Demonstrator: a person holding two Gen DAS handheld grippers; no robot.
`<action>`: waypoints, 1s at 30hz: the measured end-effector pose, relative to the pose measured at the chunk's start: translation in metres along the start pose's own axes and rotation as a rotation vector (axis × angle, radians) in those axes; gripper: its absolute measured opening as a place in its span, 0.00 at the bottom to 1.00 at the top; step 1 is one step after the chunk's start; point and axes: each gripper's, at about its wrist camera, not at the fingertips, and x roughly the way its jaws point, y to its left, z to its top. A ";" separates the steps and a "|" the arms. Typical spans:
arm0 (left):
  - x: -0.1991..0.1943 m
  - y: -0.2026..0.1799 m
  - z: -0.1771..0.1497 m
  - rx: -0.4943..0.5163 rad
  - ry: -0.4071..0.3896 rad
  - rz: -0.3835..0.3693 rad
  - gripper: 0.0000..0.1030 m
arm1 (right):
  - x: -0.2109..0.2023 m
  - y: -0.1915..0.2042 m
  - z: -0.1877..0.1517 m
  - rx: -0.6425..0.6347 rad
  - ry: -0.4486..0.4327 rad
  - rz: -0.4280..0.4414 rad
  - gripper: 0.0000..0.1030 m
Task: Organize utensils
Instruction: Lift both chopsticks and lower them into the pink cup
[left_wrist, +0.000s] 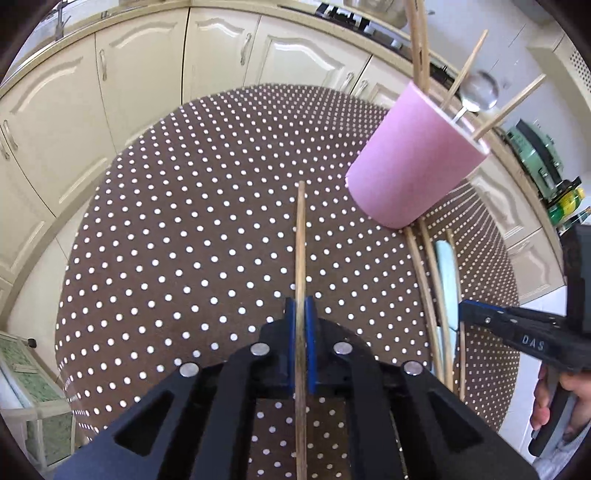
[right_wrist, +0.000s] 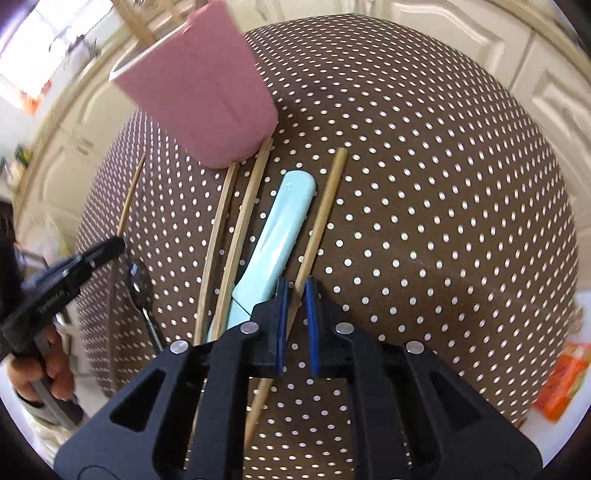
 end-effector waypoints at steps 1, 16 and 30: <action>-0.005 0.001 -0.001 -0.001 -0.016 -0.010 0.05 | -0.002 -0.003 0.000 0.008 -0.012 0.016 0.07; -0.088 -0.036 -0.013 0.100 -0.299 -0.153 0.05 | -0.079 -0.022 -0.025 -0.036 -0.309 0.223 0.06; -0.120 -0.103 0.025 0.215 -0.630 -0.271 0.05 | -0.155 0.019 -0.018 -0.206 -0.776 0.276 0.06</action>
